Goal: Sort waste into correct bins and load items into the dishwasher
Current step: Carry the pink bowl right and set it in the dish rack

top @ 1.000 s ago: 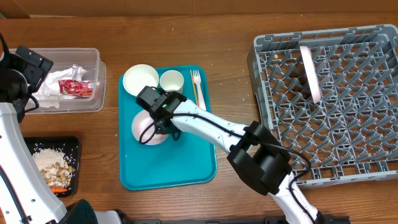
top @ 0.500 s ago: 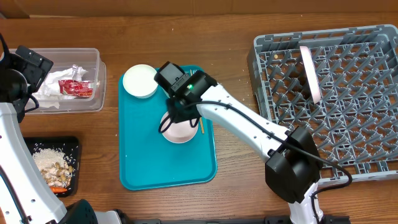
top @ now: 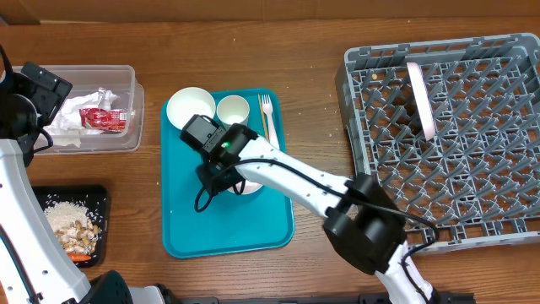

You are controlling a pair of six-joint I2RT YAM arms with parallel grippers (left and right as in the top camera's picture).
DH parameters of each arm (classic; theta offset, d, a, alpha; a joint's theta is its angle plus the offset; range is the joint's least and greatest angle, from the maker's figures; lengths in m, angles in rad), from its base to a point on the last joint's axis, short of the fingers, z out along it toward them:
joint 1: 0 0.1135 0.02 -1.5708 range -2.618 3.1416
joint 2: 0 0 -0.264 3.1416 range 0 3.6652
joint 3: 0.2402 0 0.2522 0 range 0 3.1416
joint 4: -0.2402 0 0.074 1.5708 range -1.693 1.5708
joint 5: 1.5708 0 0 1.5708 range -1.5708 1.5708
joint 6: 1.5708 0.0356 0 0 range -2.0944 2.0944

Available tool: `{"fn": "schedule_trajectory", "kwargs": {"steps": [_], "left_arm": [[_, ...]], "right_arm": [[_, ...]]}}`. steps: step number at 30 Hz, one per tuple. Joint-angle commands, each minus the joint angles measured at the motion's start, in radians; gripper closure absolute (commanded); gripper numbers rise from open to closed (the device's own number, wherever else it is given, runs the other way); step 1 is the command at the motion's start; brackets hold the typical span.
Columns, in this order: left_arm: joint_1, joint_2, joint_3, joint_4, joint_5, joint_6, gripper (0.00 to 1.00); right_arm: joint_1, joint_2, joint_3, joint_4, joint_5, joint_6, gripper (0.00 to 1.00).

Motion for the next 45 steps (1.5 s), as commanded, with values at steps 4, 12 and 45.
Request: {"fn": "schedule_trajectory", "kwargs": {"steps": [4, 12, 45], "left_arm": [[0.000, 0.000, 0.002, -0.003, 0.000, -0.014, 0.00], [0.000, 0.000, 0.002, -0.003, 0.000, -0.014, 0.00], [0.000, 0.000, 0.003, -0.003, 0.000, -0.014, 0.00]], "right_arm": [[-0.005, 0.056, 0.012, 0.010, 0.053, 0.001, 0.65], [-0.005, 0.027, 0.029, -0.013, 0.052, 0.021, 0.85], [-1.508, -0.441, 0.085, -0.032, -1.157, -0.377, 0.96]]}}
